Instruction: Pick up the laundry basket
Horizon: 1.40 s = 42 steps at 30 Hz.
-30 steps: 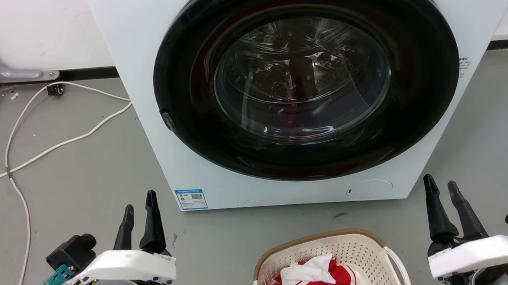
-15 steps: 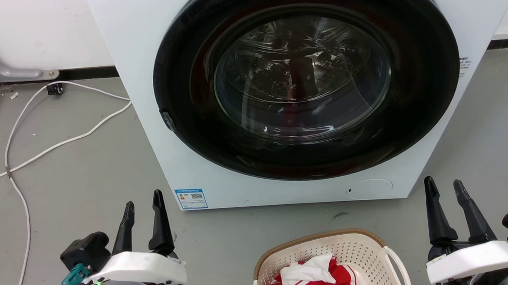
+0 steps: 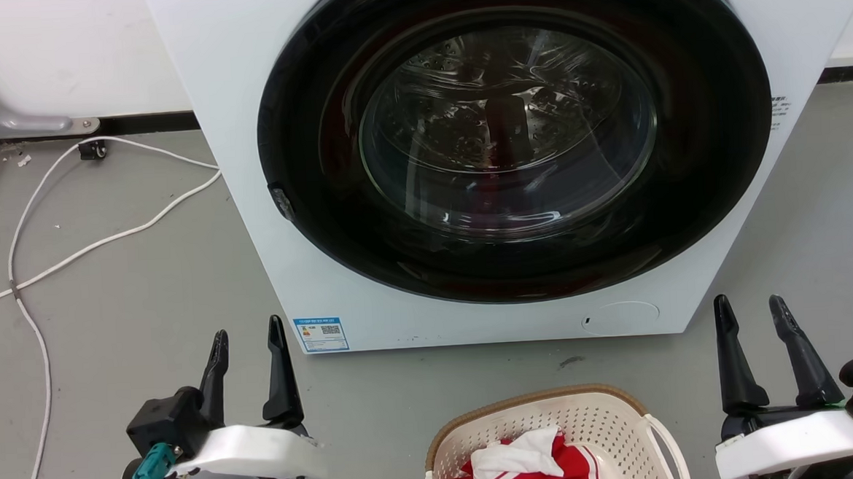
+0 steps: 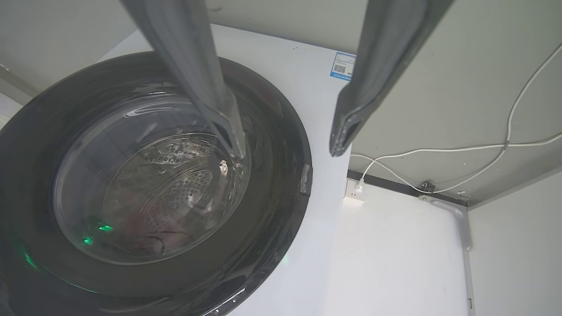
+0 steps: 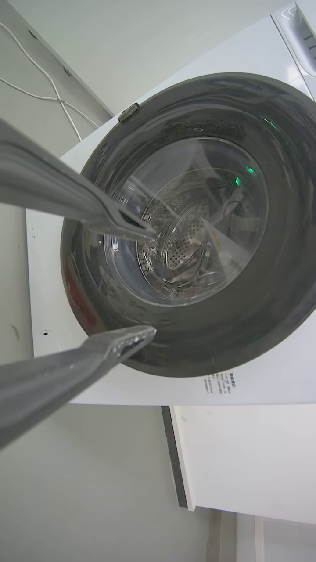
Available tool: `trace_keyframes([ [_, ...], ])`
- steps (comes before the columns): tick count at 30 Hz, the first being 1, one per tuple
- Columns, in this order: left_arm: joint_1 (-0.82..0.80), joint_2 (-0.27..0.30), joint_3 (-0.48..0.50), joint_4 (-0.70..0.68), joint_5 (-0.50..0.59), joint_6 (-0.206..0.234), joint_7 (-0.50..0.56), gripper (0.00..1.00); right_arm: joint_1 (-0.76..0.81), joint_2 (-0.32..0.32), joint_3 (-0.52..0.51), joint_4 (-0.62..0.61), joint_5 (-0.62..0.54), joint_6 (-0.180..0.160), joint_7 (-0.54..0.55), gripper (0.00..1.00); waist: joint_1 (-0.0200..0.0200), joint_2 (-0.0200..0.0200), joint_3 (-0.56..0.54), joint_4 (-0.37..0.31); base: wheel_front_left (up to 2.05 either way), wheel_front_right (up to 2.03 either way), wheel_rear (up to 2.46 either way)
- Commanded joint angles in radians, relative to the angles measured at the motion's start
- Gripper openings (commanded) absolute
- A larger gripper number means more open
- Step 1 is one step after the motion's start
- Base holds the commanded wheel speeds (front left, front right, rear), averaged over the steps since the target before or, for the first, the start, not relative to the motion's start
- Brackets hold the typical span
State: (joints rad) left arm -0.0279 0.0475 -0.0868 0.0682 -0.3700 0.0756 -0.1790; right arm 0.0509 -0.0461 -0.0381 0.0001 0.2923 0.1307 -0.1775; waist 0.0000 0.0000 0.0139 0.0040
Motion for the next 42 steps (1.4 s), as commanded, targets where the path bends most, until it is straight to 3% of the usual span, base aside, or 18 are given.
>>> trace_keyframes([
  [1,0.005,0.003,-0.005,-0.013,0.032,0.007,-0.01,1.0,0.008,-0.005,0.001,-0.017,-0.028,0.0,-0.011,1.0,0.0,0.0,0.0,0.0,0.0,0.0,0.0],
  [22,0.019,0.004,-0.038,-0.015,0.206,0.02,-0.055,1.0,0.037,-0.006,-0.007,-0.08,-0.145,0.0,-0.054,1.0,0.0,0.0,-0.002,-0.002,0.0,0.0,0.0],
  [42,0.036,0.004,-0.051,-0.01,0.28,0.027,-0.089,1.0,0.06,-0.006,-0.006,-0.081,-0.201,0.0,-0.088,1.0,0.0,0.0,-0.004,0.002,0.0,0.0,0.0],
])
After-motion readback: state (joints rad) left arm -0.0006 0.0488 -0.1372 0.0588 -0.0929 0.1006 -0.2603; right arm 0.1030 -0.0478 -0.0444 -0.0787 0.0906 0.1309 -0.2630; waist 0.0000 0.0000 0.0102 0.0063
